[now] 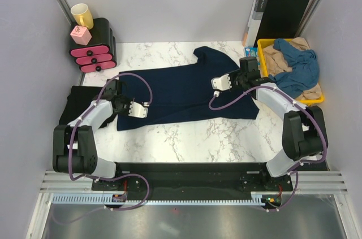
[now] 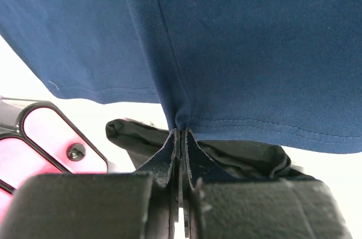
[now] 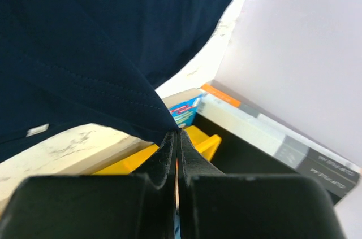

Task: Fold and stack the t-shirts
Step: Flatten out the tshirt

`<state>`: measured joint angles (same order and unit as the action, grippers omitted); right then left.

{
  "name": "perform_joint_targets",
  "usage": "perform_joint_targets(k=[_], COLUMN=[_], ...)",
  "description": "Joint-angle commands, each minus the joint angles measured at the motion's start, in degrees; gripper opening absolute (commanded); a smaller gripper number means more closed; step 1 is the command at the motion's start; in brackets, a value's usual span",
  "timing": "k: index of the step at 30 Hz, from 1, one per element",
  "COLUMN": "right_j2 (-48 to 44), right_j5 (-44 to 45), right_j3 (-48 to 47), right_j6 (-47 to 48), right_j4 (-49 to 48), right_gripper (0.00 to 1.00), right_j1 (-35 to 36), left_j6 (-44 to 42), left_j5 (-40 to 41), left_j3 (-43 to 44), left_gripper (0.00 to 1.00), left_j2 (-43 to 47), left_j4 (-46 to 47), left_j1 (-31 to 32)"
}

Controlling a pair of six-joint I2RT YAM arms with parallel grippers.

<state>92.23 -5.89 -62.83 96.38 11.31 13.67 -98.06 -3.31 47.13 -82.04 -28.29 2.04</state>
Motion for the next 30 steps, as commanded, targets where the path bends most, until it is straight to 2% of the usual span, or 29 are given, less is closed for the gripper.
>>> perform_joint_targets(k=[1,11,22,30], right_j2=[0.7,2.3,4.1,5.0], right_j5=[1.3,1.8,1.9,2.2], right_j3=[-1.4,-1.8,-1.8,-2.2], right_j6=[0.0,-0.2,0.0,0.2], right_j4=[-8.6,-14.2,-15.3,-15.8], right_gripper=[0.00,0.00,0.00,0.00], right_j1=[0.8,2.1,3.9,4.4], left_j6=[-1.9,-1.3,1.6,3.2], left_j5=[0.9,3.0,9.0,9.5], left_j3=[0.0,-2.2,-3.1,-3.5], left_gripper=[0.02,0.02,0.02,0.02], left_j2=[-0.9,-2.9,-6.6,-6.9], left_j4=[2.7,9.9,19.8,22.4], left_j1=[0.3,1.4,1.6,2.0])
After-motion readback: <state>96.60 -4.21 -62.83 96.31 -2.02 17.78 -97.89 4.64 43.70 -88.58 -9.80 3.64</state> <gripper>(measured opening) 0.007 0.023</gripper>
